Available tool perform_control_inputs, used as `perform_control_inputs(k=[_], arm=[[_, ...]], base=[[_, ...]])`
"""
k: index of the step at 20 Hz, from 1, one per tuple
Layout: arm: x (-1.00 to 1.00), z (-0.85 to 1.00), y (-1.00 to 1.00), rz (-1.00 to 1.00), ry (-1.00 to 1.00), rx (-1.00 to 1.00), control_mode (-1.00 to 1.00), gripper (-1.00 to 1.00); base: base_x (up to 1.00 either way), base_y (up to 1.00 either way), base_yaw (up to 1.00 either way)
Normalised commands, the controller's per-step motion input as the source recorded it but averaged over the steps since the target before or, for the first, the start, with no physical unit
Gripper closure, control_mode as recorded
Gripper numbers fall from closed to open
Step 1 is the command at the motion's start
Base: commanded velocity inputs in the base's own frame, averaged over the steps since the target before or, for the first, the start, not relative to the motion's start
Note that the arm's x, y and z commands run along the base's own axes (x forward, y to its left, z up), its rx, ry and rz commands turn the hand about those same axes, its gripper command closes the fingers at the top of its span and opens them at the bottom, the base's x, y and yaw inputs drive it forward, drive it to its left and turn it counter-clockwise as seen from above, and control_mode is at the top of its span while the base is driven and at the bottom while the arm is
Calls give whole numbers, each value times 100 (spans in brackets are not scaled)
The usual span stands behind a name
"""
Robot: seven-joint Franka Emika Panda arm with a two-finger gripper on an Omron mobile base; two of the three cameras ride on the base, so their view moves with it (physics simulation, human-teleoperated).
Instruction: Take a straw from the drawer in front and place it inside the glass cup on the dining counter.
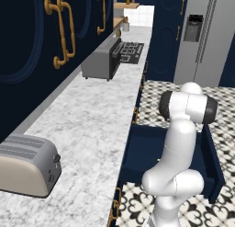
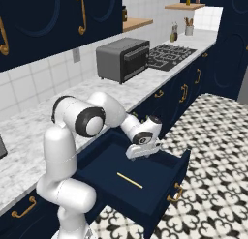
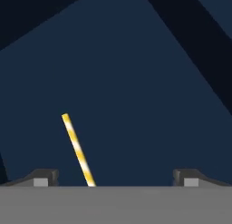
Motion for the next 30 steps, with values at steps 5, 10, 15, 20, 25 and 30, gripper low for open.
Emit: perform_control_inputs(k=[5, 10, 15, 20, 25, 30], arm=[[-11, -12, 25, -3, 7, 0, -100, -100], [-8, -10, 14, -2, 3, 0, -100, -100], [-12, -13, 15, -1, 1, 0, -100, -100], [-45, -24, 37, 0, -2, -7, -100, -100], [-13, -18, 16, 0, -1, -4, -100, -100], [-2, -19, 0, 0, -3, -8, -100, -100]], base=[[0, 0, 0], [0, 0, 0], [0, 0, 0], [0, 0, 0], [0, 0, 0], [0, 0, 0]])
